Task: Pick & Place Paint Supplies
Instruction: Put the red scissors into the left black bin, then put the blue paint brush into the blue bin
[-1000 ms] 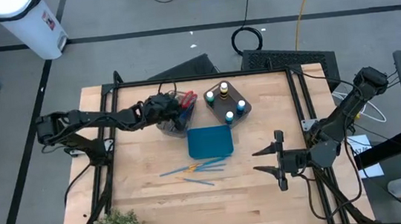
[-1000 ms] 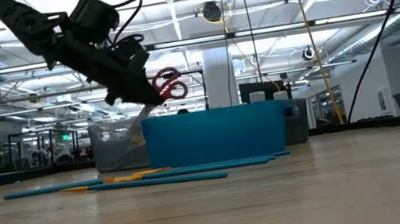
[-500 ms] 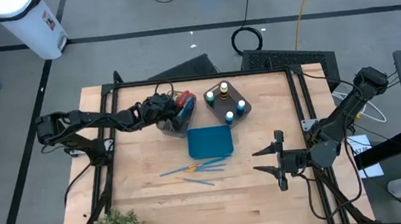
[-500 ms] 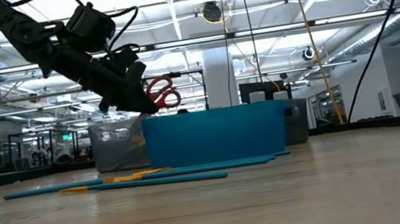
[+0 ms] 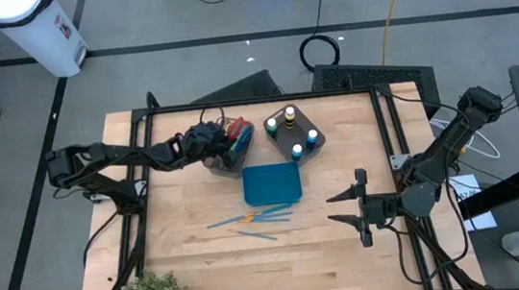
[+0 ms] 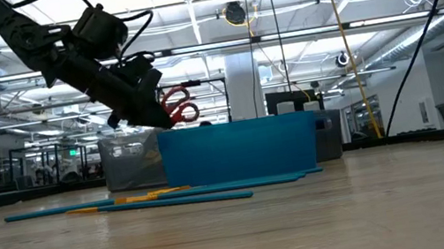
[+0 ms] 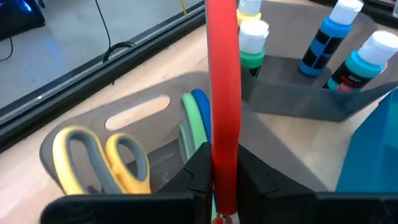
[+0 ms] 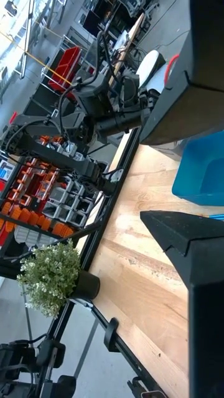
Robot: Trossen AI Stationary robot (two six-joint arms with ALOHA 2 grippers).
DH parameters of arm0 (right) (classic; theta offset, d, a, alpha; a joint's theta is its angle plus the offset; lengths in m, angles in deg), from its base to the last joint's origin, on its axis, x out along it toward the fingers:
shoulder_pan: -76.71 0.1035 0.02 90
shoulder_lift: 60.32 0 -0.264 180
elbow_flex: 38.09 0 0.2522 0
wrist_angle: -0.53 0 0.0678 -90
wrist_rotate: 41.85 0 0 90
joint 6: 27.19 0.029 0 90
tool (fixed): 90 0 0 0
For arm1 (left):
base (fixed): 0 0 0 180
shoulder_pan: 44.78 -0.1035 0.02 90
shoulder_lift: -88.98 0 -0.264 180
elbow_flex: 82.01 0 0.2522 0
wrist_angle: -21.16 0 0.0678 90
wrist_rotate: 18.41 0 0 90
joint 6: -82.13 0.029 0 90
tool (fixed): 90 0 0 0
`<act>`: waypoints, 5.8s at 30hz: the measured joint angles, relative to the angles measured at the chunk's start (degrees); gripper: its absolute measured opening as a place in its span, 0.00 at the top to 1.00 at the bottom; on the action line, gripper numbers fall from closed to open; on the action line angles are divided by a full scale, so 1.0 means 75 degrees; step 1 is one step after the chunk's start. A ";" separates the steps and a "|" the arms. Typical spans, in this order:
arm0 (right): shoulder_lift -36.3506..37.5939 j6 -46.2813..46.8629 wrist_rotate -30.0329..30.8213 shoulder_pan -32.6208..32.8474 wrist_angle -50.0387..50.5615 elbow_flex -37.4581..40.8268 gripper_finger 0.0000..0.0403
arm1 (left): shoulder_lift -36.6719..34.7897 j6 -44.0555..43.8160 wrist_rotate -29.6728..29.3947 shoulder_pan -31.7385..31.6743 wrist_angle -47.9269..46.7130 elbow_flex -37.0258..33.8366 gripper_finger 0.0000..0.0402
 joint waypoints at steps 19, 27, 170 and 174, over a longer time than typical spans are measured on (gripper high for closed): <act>0.0000 -0.0002 -0.0001 0.0001 -0.0001 0.0000 0.58 | 0.0000 -0.0485 0.0207 0.0000 0.0024 -0.0378 0.89; 0.0000 -0.0003 -0.0003 0.0000 0.0000 0.0000 0.58 | 0.0000 -0.0602 0.0201 0.0001 -0.0080 -0.0378 0.89; -0.0009 0.0399 -0.0035 -0.0240 0.0232 0.0003 0.58 | 0.2136 -0.1588 -0.0285 0.5474 0.1340 -0.0373 0.38; -0.0009 0.0399 -0.0035 -0.0239 0.0232 0.0003 0.58 | 0.2136 -0.1557 -0.0920 0.5442 0.1333 -0.0373 0.38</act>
